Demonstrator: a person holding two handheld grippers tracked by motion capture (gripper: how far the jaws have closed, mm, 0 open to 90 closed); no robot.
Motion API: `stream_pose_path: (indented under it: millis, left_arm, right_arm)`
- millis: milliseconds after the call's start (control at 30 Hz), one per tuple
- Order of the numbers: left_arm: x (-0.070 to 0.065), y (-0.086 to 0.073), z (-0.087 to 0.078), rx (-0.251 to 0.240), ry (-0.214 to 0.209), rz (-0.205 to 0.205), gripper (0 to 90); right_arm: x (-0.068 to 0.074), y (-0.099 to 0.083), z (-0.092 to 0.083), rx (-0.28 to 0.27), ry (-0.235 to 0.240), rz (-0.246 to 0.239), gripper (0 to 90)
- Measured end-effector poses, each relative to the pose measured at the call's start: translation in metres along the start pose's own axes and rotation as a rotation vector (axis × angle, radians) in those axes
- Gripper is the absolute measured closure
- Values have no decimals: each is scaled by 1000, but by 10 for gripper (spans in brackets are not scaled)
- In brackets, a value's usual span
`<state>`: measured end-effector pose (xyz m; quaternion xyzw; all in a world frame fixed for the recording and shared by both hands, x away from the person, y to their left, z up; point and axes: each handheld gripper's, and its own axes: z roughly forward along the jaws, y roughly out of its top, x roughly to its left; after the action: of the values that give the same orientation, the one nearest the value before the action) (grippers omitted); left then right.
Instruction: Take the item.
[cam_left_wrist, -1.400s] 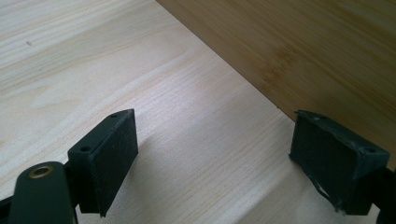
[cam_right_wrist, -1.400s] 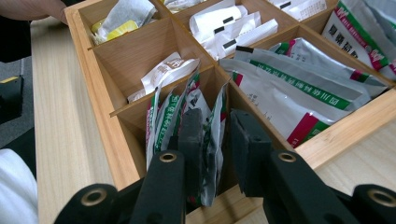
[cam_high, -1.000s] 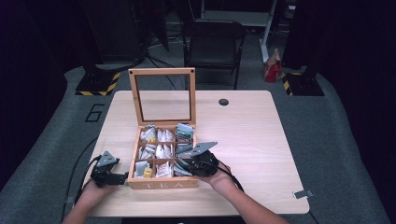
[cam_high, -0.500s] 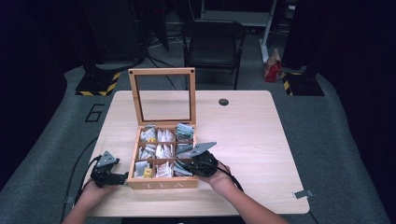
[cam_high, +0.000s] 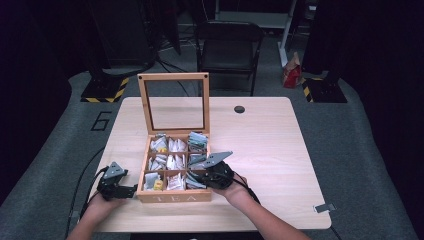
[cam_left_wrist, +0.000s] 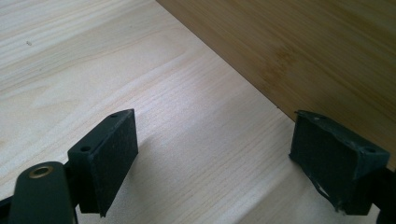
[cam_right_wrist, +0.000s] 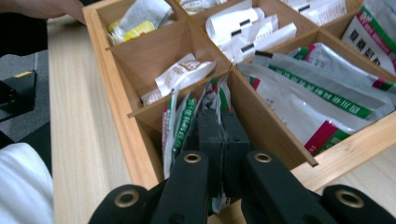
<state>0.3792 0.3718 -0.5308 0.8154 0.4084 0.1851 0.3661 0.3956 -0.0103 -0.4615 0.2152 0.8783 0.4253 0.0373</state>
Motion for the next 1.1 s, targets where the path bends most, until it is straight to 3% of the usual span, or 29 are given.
stream_pose_path:
  millis: [600,1100]
  left_arm:
    - [0,0,0,0,0,1,145]
    - [0,0,0,0,0,0,145]
  right_arm:
    - [2,30,-41,-87,35,-18,898]
    - [-3,39,-58,-97,31,-14,897]
